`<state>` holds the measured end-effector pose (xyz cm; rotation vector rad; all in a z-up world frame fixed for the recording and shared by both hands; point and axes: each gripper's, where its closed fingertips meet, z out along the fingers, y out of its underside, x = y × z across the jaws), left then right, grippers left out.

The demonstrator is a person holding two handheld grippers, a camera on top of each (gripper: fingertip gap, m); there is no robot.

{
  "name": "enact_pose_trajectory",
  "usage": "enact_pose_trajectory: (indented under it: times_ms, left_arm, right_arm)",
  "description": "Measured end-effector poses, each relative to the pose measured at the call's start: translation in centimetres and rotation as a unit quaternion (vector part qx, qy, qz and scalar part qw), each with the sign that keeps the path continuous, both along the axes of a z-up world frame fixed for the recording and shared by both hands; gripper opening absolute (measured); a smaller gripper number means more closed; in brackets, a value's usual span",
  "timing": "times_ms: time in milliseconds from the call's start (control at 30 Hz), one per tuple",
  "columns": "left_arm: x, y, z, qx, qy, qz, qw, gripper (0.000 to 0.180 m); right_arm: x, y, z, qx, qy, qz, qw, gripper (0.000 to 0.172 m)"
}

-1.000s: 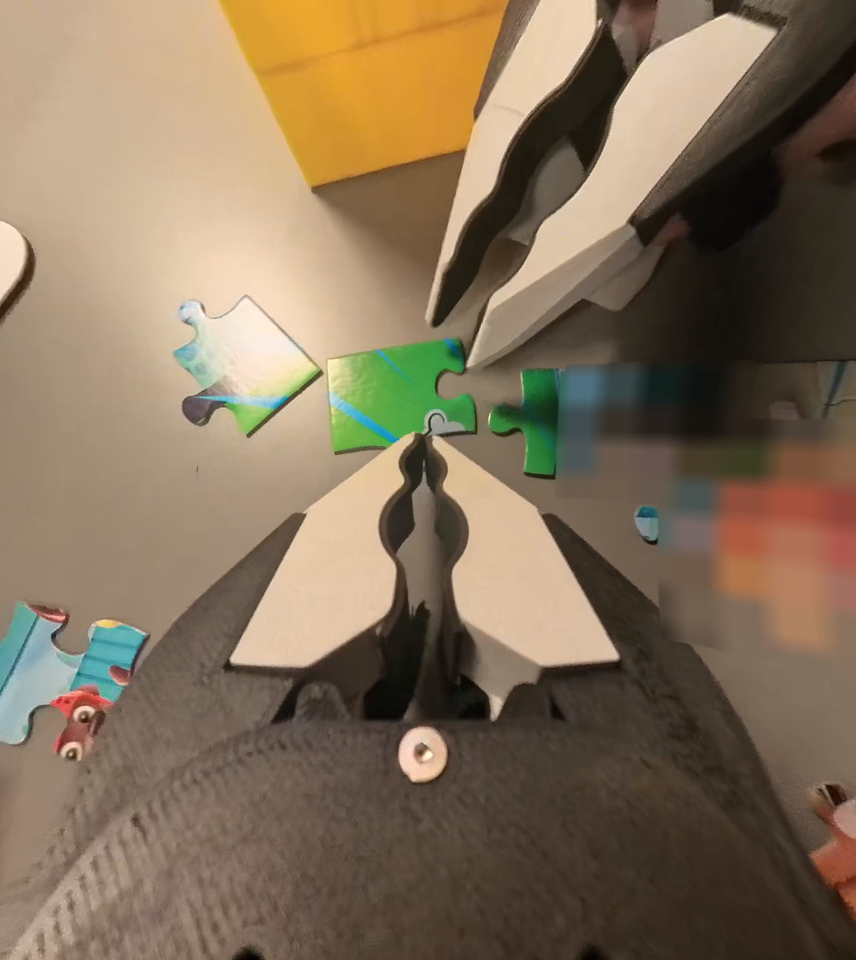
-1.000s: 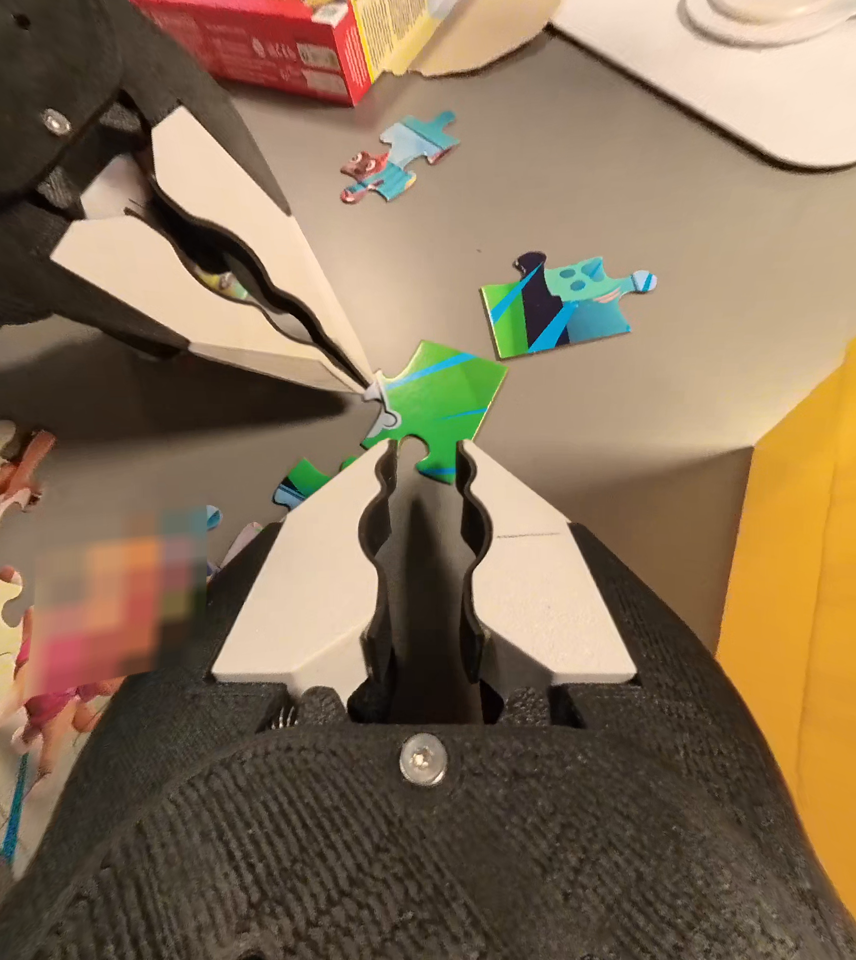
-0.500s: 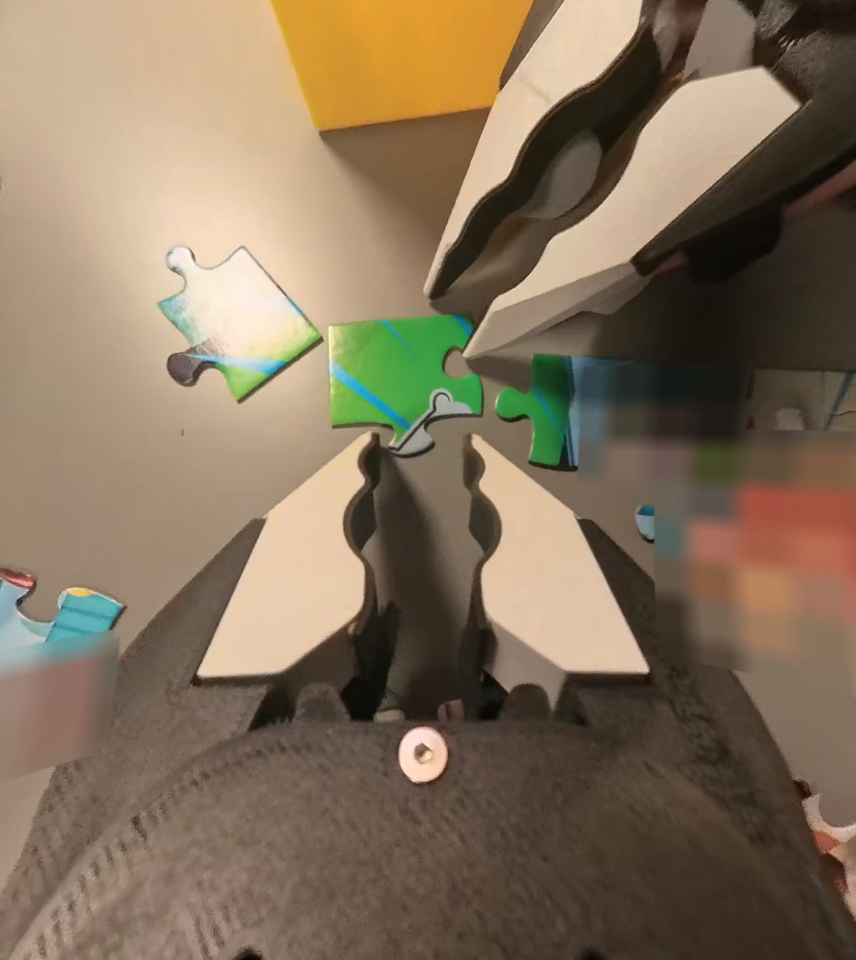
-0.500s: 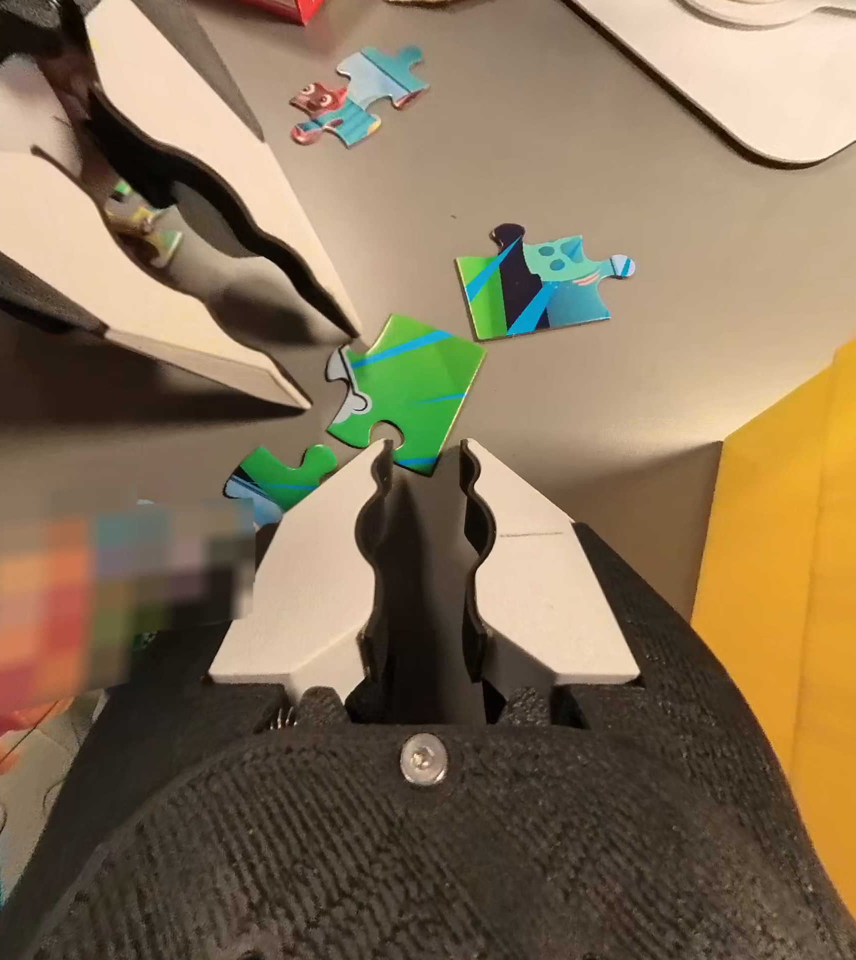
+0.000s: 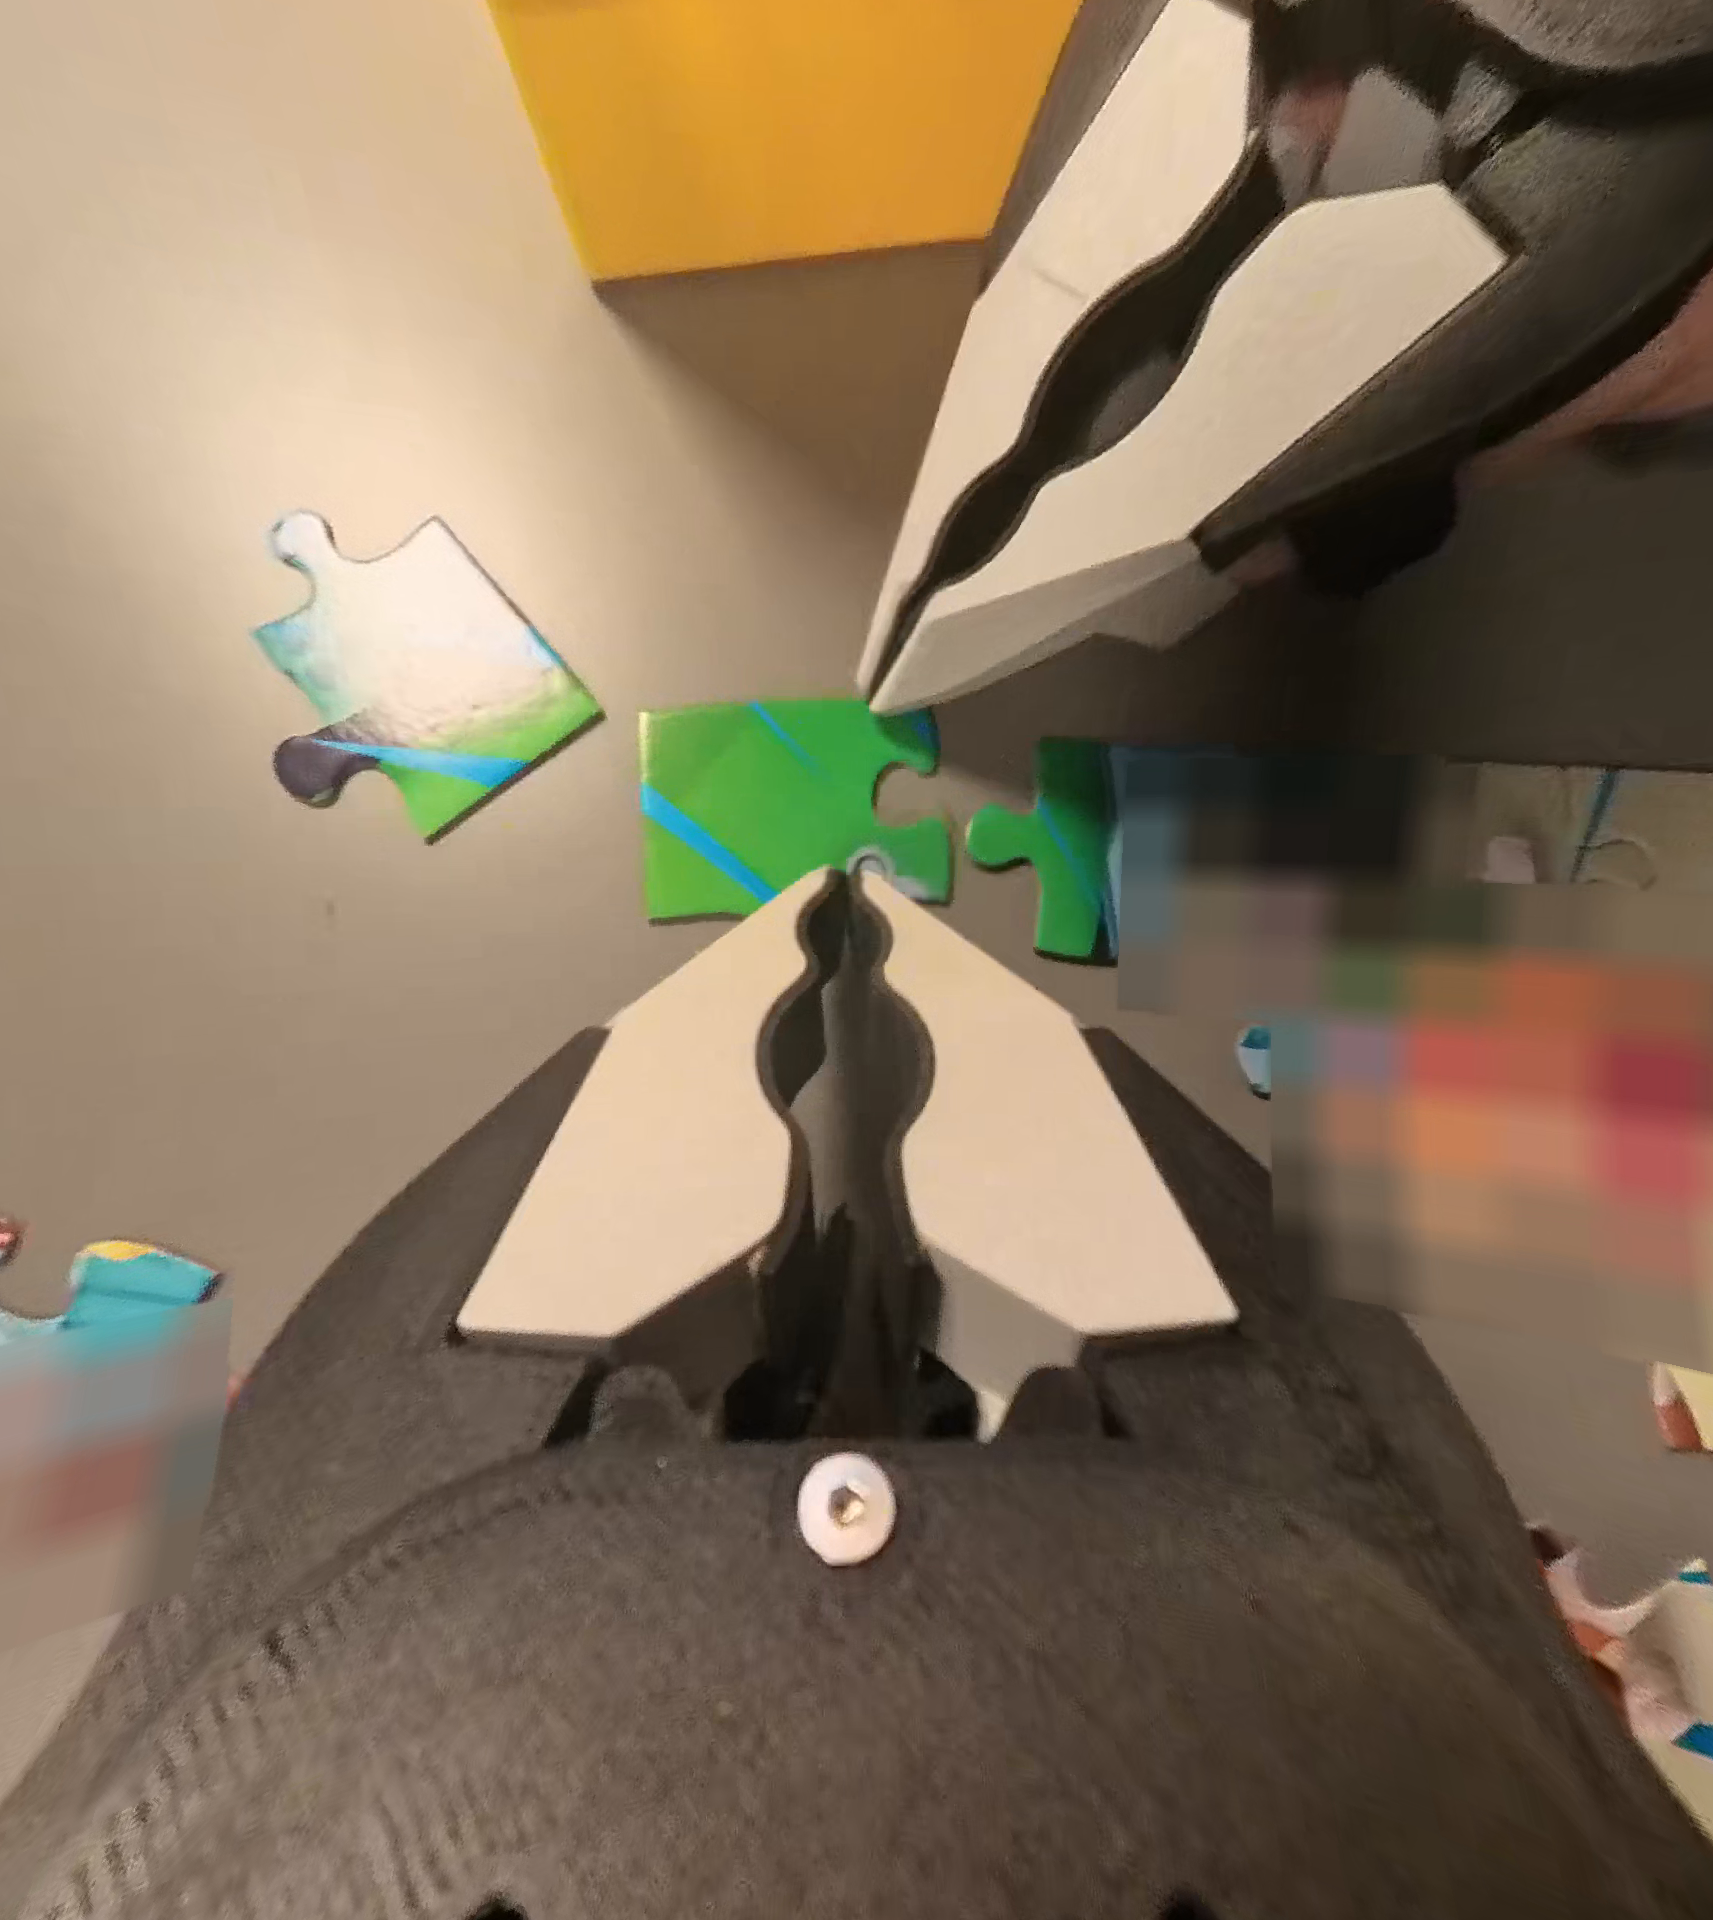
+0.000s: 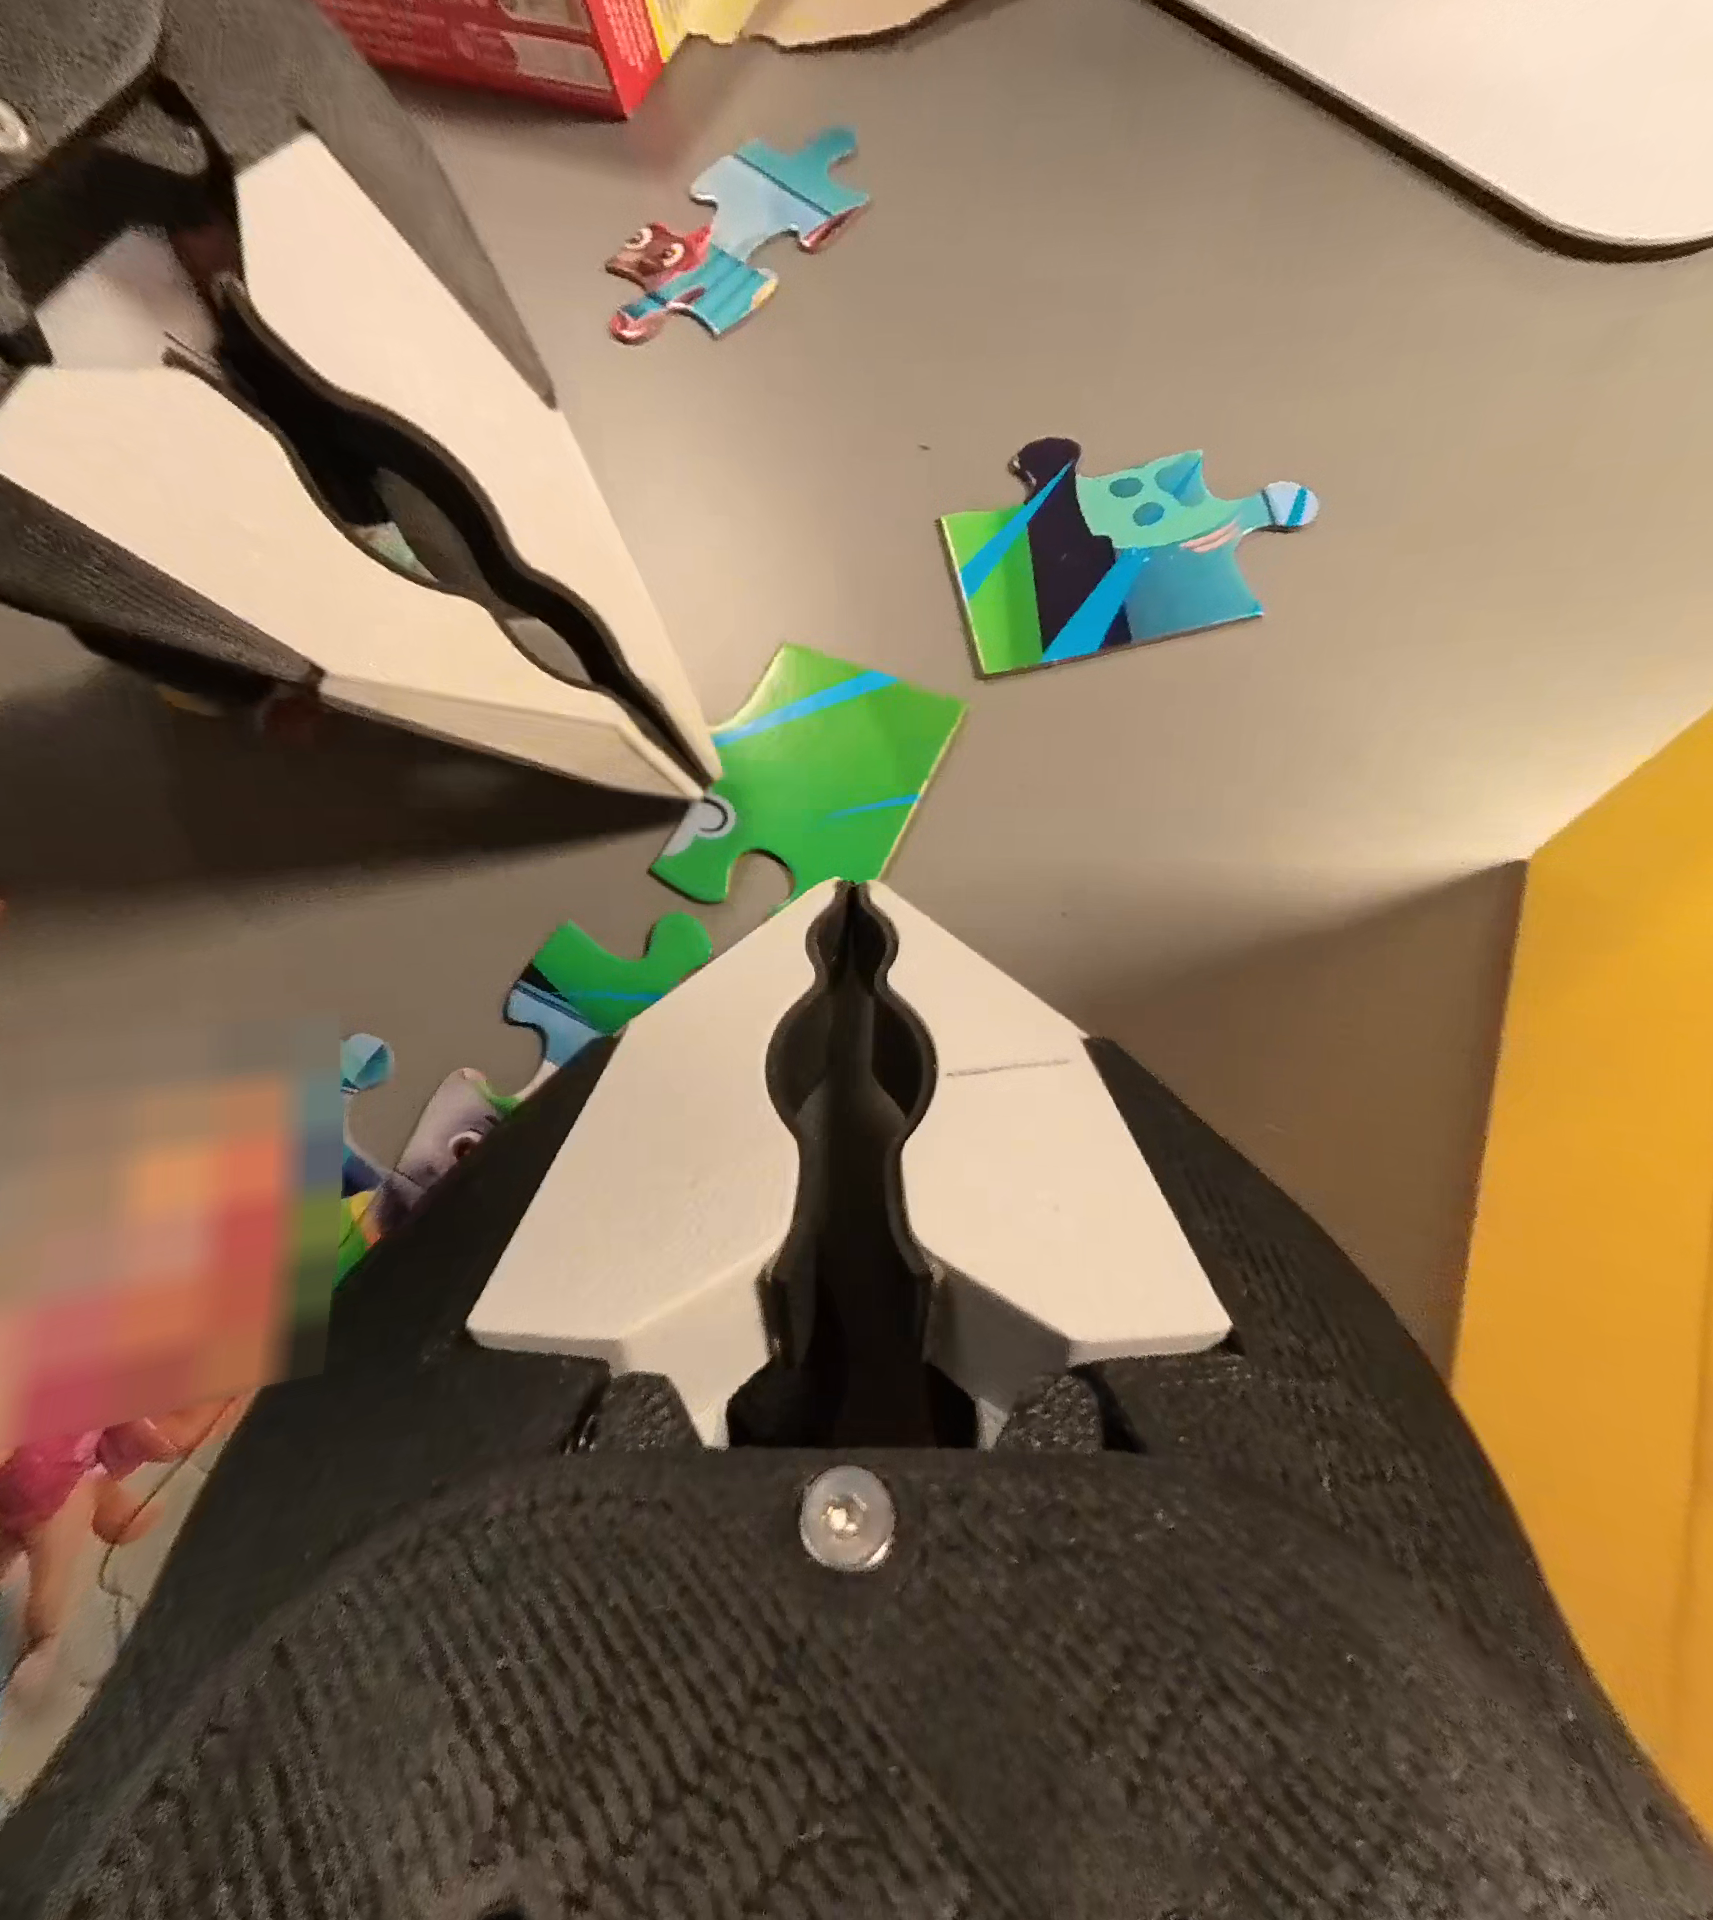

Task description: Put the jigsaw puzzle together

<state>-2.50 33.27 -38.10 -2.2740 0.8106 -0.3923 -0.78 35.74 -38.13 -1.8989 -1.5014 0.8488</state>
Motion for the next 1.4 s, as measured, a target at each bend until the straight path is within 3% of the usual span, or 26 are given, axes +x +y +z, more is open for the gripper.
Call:
enact_pose_trajectory:
  times_ms: [200,300,367,533,733,867,900,933,1033,1100,1200,1400]
  left_arm:
    - [-0.2,-0.3,0.3,0.011,-0.011,0.008,1.0,0.0]
    - [-0.8,0.6,0.5,0.017,-0.011,0.035,0.999,0.059]
    - [-1.0,1.0,-0.1,0.003,0.017,0.036,0.999,0.073]
    - [-0.7,1.7,-0.6,-0.036,0.049,0.032,0.998,0.065]
    - [-1.0,1.7,-0.7,-0.088,0.099,0.021,0.991,0.059]
    - [-0.9,1.7,-0.5,-0.063,0.097,0.011,0.993,0.058]
    - [-0.6,1.6,-0.4,-0.048,0.091,0.001,0.995,0.019]
    - [-1.3,2.2,-0.5,-0.012,0.117,0.018,0.993,0.002]
    - [-1.3,1.9,-0.4,0.053,0.134,0.015,0.989,0.001]
    - [-1.9,1.5,-0.2,0.055,0.134,0.028,0.989,0.013]
    - [-2.9,0.9,0.2,0.043,0.078,0.066,0.994,0.014]
    - [-5.5,0.9,2.7,0.101,-0.04,0.158,0.982,0.014]
  right_arm:
    - [-0.2,-1.1,0.0,-0.003,0.002,0.031,1.0,0.0]
    - [-0.3,-1.3,0.1,0.004,0.005,0.044,0.999,0.0]
    - [-0.3,-1.0,0.4,0.019,0.014,0.044,0.999,0.0]
    - [-0.1,-0.4,0.9,0.036,0.033,0.047,0.998,0.003]
    - [-0.5,-0.6,1.5,0.031,0.022,0.074,0.997,0.027]
    - [-0.9,-0.6,3.0,0.063,0.002,0.106,0.992,0.043]
    - [-1.0,-0.7,3.5,0.071,-0.004,0.116,0.991,0.046]
    - [-1.1,-0.8,4.0,0.075,-0.008,0.127,0.989,0.049]
    - [-1.8,-0.9,5.2,0.09,-0.023,0.152,0.984,0.051]
    - [-2.4,-0.2,5.5,0.111,-0.039,0.149,0.982,0.051]
    - [-3.6,1.0,5.3,0.135,-0.081,0.17,0.973,0.046]
    - [-5.5,1.8,1.2,0.197,-0.244,0.322,0.893,0.048]
